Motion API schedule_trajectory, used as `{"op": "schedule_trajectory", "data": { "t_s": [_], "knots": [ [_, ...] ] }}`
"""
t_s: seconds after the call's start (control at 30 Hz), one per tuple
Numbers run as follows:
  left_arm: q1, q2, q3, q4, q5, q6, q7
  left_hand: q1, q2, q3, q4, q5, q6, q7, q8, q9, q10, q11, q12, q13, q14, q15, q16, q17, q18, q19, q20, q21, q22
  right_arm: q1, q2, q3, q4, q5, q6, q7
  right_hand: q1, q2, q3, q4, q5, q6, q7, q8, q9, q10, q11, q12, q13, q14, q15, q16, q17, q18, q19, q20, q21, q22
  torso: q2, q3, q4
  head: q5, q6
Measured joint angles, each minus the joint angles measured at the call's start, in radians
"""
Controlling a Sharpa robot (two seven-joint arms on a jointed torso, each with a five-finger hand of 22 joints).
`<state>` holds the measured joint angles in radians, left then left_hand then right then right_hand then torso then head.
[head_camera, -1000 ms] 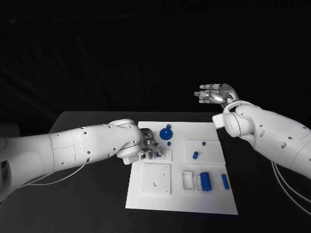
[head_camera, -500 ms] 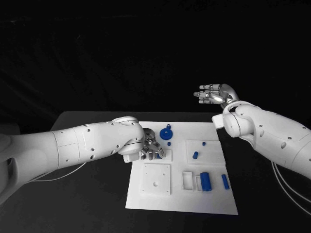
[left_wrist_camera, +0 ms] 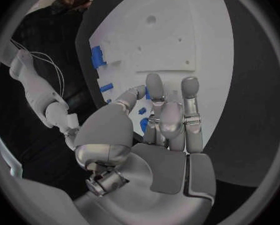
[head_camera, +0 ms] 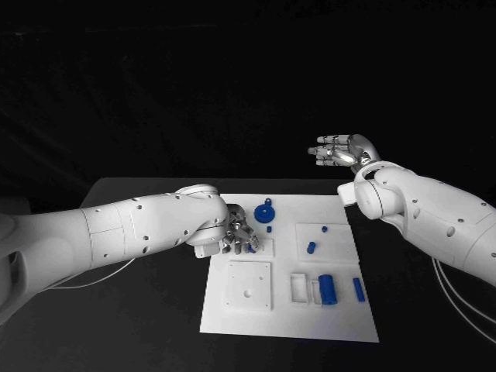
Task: Assemble the parts on the task board
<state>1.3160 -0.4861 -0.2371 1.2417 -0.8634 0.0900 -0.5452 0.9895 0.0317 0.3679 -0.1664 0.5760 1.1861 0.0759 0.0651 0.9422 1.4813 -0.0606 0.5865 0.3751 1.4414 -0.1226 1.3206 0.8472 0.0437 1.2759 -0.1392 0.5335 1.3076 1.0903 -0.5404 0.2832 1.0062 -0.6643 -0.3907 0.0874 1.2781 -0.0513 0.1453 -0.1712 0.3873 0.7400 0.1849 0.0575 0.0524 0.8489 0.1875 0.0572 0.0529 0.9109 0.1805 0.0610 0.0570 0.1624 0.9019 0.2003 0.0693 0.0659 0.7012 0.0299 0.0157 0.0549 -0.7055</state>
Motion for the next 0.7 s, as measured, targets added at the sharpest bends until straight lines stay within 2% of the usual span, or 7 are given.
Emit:
{"op": "schedule_trajectory", "data": {
  "t_s": [0.7],
  "knots": [
    [-0.001,-0.013,-0.001,0.013,-0.017,-0.039,0.000,0.000,0.000,-0.001,-0.001,0.002,0.000,0.000,-0.004,0.002,0.000,0.000,0.004,-0.001,-0.001,0.002,0.000,0.000,0.000,0.000,0.000,0.004,0.000,-0.001,-0.001,0.000,-0.001,-0.001,0.002,-0.001,0.000,0.000,0.000,0.000,0.000,0.000,0.000,0.000,0.000,0.000,0.000,0.000,0.000,0.000,0.000,0.000,0.000,0.000,0.000,0.000,0.000,0.000,0.000,-0.0005,0.0012,-0.002,-0.002]
  ]
}}
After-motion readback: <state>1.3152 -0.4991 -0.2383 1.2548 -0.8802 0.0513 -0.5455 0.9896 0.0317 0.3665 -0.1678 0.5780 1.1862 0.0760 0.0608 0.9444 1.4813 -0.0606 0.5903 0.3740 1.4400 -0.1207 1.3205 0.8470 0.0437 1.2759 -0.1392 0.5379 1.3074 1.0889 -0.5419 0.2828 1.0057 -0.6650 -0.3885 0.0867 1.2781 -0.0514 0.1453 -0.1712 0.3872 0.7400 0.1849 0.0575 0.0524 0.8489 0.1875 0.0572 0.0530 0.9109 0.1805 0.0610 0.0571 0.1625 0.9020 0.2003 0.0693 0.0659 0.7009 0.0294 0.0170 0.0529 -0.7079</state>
